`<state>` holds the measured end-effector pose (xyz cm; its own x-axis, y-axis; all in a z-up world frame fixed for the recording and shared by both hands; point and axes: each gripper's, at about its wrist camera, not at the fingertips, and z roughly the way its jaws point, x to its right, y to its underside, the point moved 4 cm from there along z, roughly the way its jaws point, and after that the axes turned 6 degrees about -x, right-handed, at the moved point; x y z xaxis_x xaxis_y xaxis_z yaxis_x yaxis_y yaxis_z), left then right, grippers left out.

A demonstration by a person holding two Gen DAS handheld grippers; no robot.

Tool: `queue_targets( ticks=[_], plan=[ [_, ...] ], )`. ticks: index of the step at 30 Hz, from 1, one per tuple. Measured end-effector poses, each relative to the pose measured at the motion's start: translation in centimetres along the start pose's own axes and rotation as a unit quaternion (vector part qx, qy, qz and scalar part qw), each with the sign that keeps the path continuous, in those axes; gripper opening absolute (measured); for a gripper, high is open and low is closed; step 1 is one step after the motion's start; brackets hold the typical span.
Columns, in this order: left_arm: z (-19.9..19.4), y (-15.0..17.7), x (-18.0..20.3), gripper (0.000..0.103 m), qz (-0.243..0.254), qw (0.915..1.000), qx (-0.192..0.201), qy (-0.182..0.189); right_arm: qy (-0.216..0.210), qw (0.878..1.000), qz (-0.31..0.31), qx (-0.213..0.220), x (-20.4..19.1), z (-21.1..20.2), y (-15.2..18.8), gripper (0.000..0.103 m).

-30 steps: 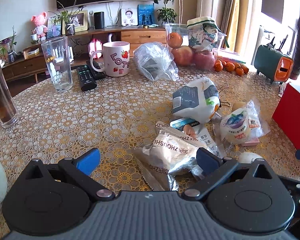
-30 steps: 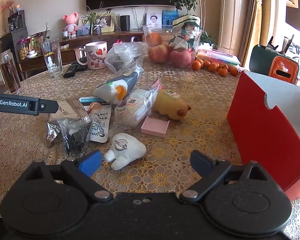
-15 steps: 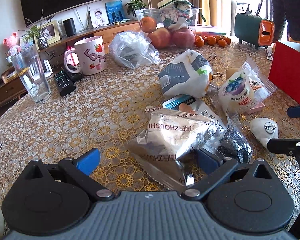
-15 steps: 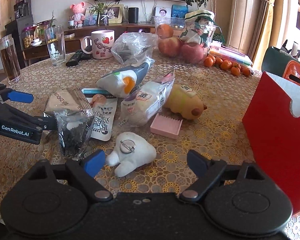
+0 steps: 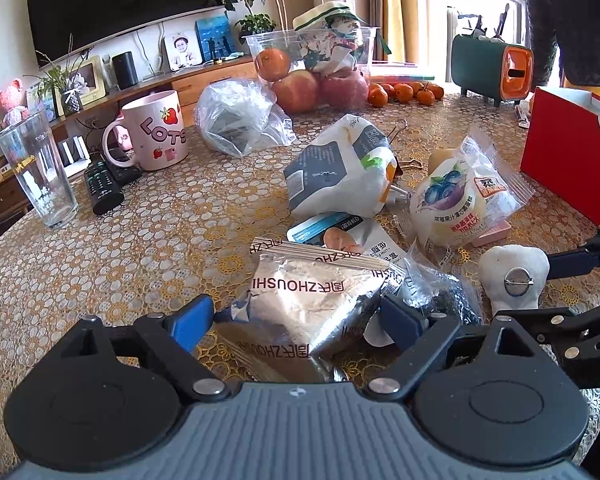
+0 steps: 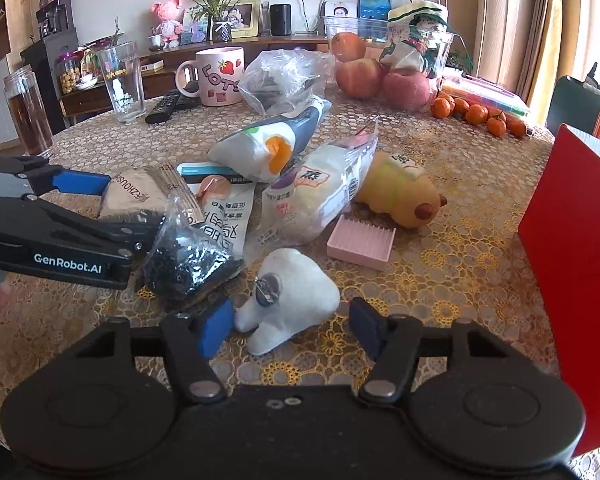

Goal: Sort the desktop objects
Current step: 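Reach the left tool to the silver foil bag while the right tool approaches the white tooth plush, then close the left gripper on the foil bag while the right gripper grasps the tooth plush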

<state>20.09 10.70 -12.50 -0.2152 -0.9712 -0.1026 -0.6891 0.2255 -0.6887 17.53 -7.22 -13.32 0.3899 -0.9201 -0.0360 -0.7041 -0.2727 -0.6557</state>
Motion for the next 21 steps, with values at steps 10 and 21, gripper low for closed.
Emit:
queue_targets(
  ticks=[10,21],
  plan=[
    [-1.0,0.1,0.0,0.065,-0.017,0.9997,-0.002,-0.017,-0.003,1.000,0.020,0.007,0.4,-0.8,-0.2,0.035],
    [-4.0,0.3,0.1,0.063,-0.047,0.9984,0.001,-0.030,-0.004,0.999,0.042,0.022,1.5,-3.3,0.1,0.017]
  ],
)
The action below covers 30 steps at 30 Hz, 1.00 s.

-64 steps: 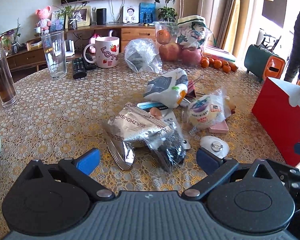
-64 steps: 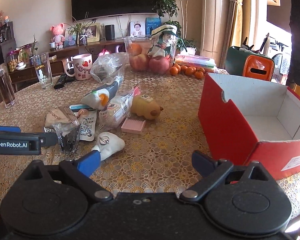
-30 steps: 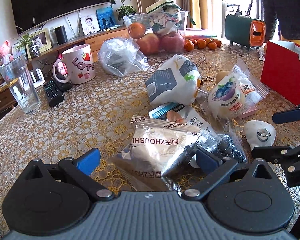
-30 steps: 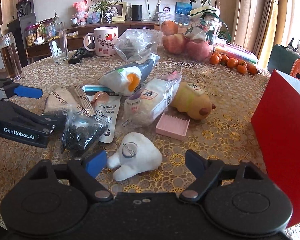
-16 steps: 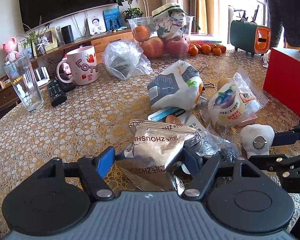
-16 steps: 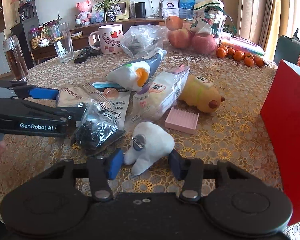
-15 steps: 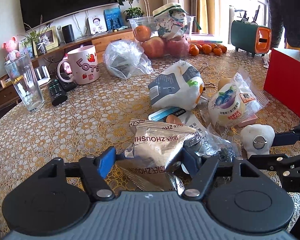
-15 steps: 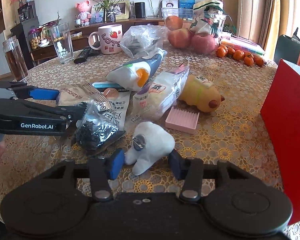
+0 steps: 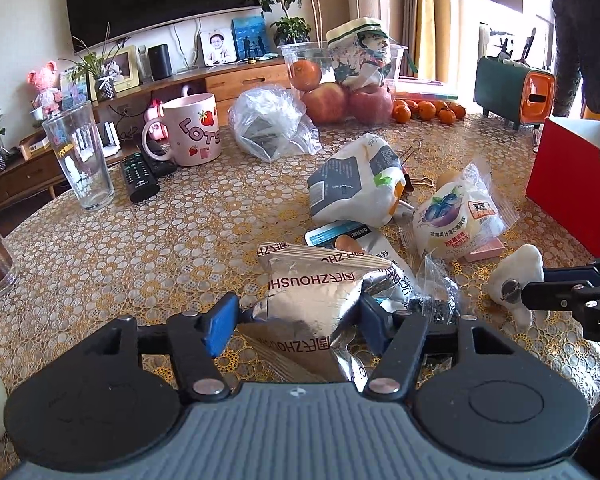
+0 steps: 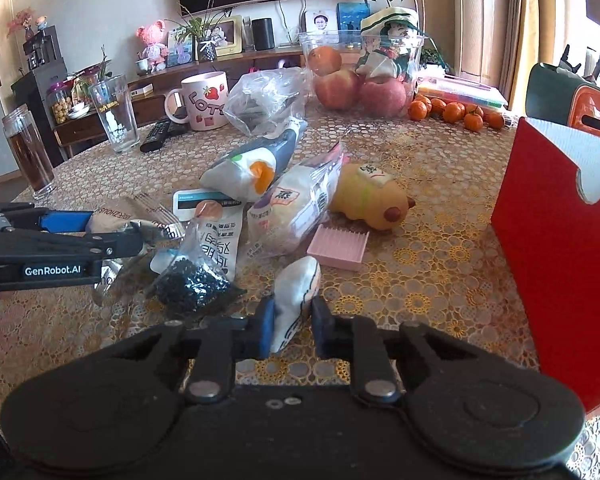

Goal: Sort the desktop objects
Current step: 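Close the left gripper on the foil bag while the right gripper grasps the tooth plush, then carry the foil bag and tooth plush with both tools over the red box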

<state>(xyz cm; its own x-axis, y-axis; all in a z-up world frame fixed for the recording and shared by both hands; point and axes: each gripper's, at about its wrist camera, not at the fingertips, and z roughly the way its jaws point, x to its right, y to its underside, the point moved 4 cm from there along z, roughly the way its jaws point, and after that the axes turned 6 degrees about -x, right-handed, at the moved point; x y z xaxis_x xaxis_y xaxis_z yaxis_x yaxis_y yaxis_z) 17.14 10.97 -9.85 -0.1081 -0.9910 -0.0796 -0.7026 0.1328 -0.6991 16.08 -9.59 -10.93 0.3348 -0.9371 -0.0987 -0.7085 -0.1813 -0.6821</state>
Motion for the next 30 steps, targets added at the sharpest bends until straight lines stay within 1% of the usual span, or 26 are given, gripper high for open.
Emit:
queue_targets(
  ticks=[5,10,21,30],
  plan=[
    [-2.0,-0.5,0.7,0.063,-0.005,1.0000,0.007,-0.002,0.003,1.000,0.007,0.008,0.6,-1.6,0.1,0.017],
    [-4.1,-1.1,2.2,0.063,0.000,0.9999,0.015,0.008,0.008,1.000,0.018,0.016,1.5,-3.4,0.3,0.017],
    [-7.6,-2.2,7.8,0.063,0.025,0.9985,0.023,0.042,0.002,0.998,0.049,0.048,4.0,-9.0,0.3,0.017],
    [-10.3,-4.2,11.6,0.063,0.034,0.9968,0.038,0.062,-0.001,0.995,0.057,0.084,6.6,-13.8,-0.9,0.017]
  ],
)
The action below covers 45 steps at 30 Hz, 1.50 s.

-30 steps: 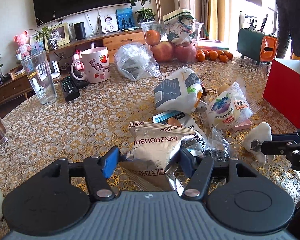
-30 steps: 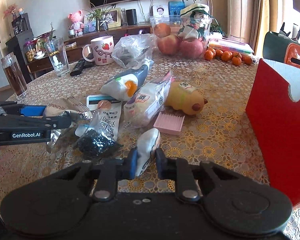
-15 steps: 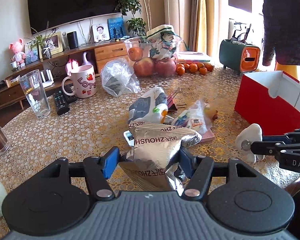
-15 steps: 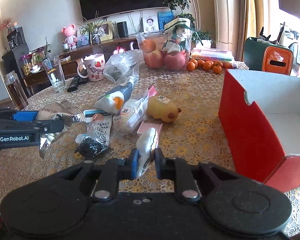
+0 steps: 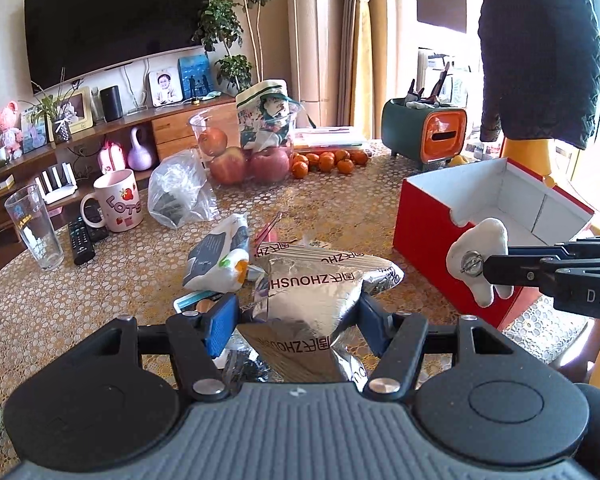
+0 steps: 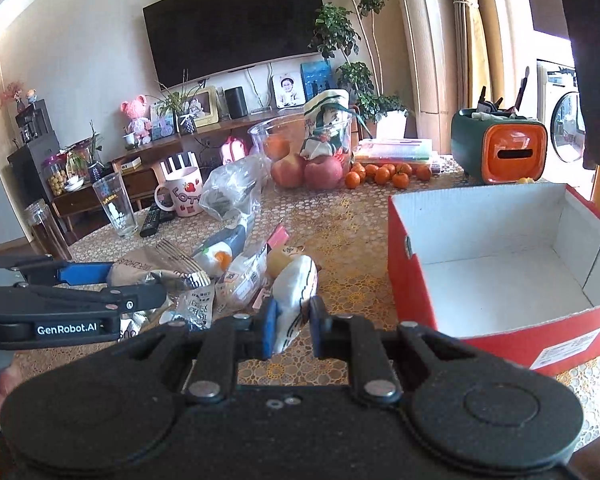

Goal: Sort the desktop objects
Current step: 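Carry the foil bag and tooth plush with both tools over the red box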

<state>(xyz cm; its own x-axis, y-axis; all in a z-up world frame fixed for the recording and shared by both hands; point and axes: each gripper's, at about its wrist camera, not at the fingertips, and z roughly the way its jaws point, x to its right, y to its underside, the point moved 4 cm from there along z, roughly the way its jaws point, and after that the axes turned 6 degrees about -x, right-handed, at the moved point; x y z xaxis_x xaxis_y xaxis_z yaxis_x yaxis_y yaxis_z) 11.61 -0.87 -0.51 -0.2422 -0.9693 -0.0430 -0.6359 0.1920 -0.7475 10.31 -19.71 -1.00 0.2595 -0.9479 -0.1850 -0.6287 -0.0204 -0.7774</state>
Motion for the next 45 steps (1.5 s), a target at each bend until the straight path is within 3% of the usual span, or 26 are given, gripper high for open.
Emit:
queue_targets(
  ticks=[11,22,45],
  plan=[
    [-1.0,-2.8,5.1,0.063,0.025,0.9993,0.014,0.026,0.011,0.999,0.020,0.026,3.9,-3.8,-2.3,0.017],
    [0.8,-4.8,10.1,0.063,0.056,0.9972,0.013,0.048,0.038,0.998,0.034,0.040,8.2,-4.9,-3.1,0.017],
    [8.8,-8.2,19.8,0.063,0.131,0.9885,-0.021,0.072,0.080,0.994,0.078,-0.017,18.5,-2.0,-2.6,0.017]
  ],
)
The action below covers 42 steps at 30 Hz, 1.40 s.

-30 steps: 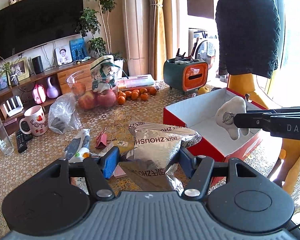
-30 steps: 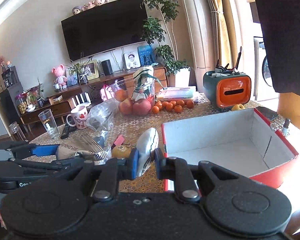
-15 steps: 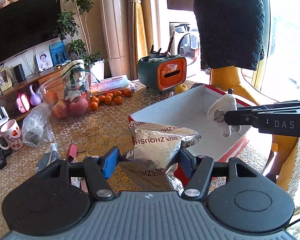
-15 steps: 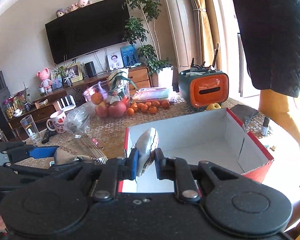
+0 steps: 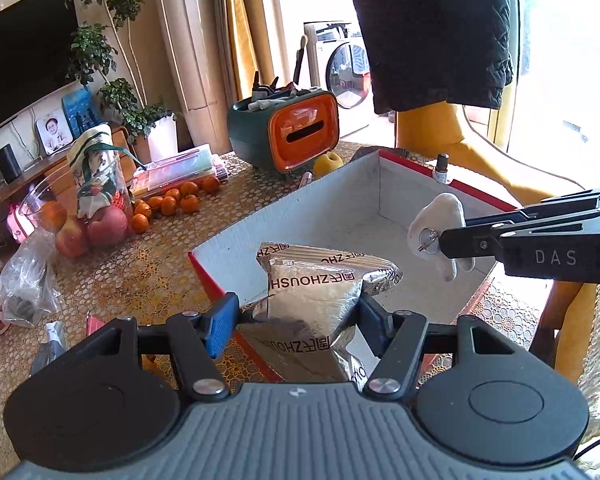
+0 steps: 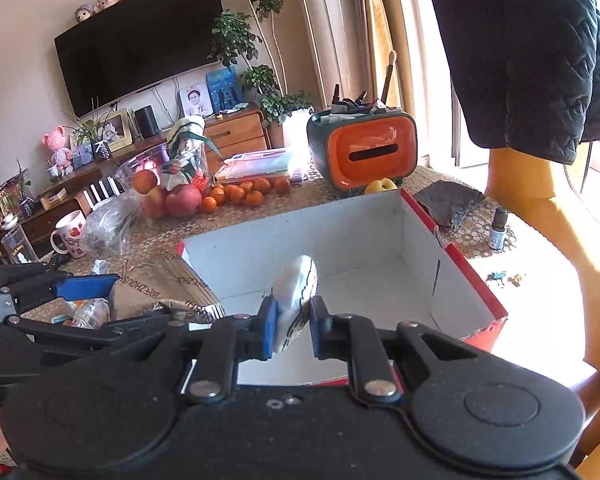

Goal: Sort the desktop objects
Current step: 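Carry the foil bag and tooth plush with both tools over the red box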

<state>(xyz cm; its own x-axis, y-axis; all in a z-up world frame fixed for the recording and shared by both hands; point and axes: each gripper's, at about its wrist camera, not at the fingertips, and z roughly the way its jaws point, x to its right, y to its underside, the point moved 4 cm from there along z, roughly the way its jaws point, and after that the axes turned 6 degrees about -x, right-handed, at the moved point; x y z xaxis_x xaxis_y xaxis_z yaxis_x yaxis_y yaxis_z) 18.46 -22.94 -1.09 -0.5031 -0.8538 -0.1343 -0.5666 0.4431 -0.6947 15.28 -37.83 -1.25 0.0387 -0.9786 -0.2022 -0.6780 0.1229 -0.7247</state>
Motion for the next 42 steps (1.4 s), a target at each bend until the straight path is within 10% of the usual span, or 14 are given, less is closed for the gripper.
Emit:
queue_targets(
  ticks=[42],
  plan=[
    [15.2,-2.4,4.1,0.064,0.077,0.9731,-0.216,0.026,0.047,0.982,-0.030,-0.180,6.7,10.8,-0.5,0.017]
  ],
)
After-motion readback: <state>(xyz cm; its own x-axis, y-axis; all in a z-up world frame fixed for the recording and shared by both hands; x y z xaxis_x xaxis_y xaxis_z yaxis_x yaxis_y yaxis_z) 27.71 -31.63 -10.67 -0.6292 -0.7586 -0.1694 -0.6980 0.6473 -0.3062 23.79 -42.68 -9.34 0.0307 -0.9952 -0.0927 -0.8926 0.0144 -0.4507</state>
